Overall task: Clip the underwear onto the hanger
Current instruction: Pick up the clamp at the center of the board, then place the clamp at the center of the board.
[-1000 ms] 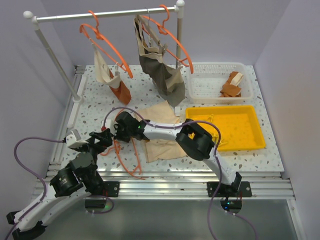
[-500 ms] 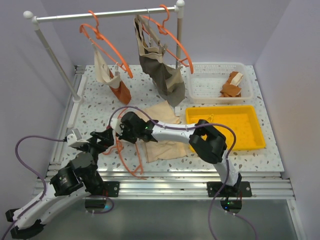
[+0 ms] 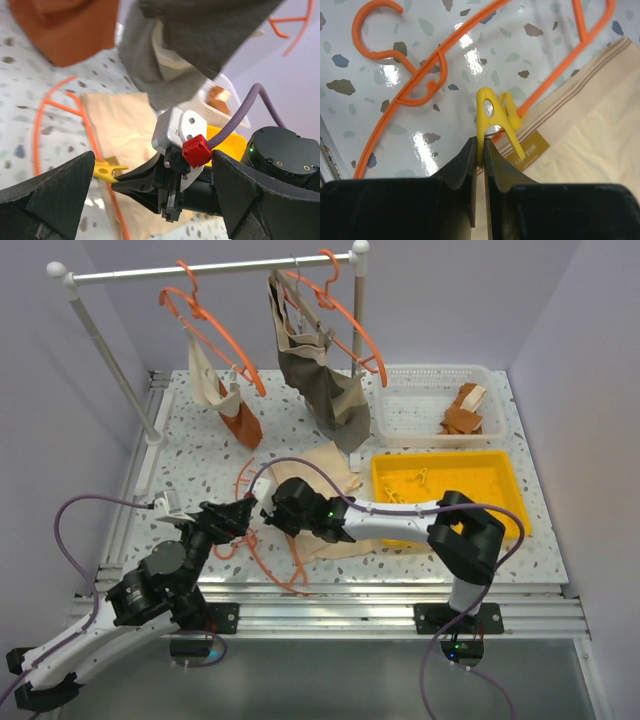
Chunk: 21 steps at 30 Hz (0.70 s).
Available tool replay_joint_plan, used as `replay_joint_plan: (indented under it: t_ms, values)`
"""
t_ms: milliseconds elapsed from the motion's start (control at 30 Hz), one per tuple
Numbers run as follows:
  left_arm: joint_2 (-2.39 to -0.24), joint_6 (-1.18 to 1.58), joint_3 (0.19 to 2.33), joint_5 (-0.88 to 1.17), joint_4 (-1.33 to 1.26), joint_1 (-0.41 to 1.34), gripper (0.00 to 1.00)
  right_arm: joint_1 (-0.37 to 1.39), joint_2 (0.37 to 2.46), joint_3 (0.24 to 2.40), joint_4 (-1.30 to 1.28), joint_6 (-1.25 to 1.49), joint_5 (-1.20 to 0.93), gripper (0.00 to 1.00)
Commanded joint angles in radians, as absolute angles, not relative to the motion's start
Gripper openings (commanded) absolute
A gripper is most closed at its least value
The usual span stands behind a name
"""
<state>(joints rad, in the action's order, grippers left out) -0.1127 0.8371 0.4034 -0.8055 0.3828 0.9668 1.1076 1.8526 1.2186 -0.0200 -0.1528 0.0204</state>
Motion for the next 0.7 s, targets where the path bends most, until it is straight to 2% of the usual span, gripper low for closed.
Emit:
replay_joint_plan:
  t_ms: [0,233,300,433,667]
  values:
    - [-0.182,0.74,0.397,-1.005,0.447,0.934,1.0,1.106,1.612,1.103,0.271,-0.008,0.044,0.08]
    - [-0.285,0.71,0.387,-0.95,0.357,0.934,1.0,1.106,1.431,0.904,0.406,0.124,0.19,0.08]
    - [-0.302,0.709,0.384,-0.937,0.338,0.934,1.0,1.108,1.394,0.888,0.37,0.162,0.267,0.08]
    - [-0.328,0.704,0.368,-0.902,0.29,0.934,1.0,1.106,1.397,0.845,0.365,0.241,0.447,0.08]
    - [-0.458,0.719,0.339,-0.85,0.174,0.937,0.99,1.104,1.483,0.845,0.376,0.383,0.577,0.08]
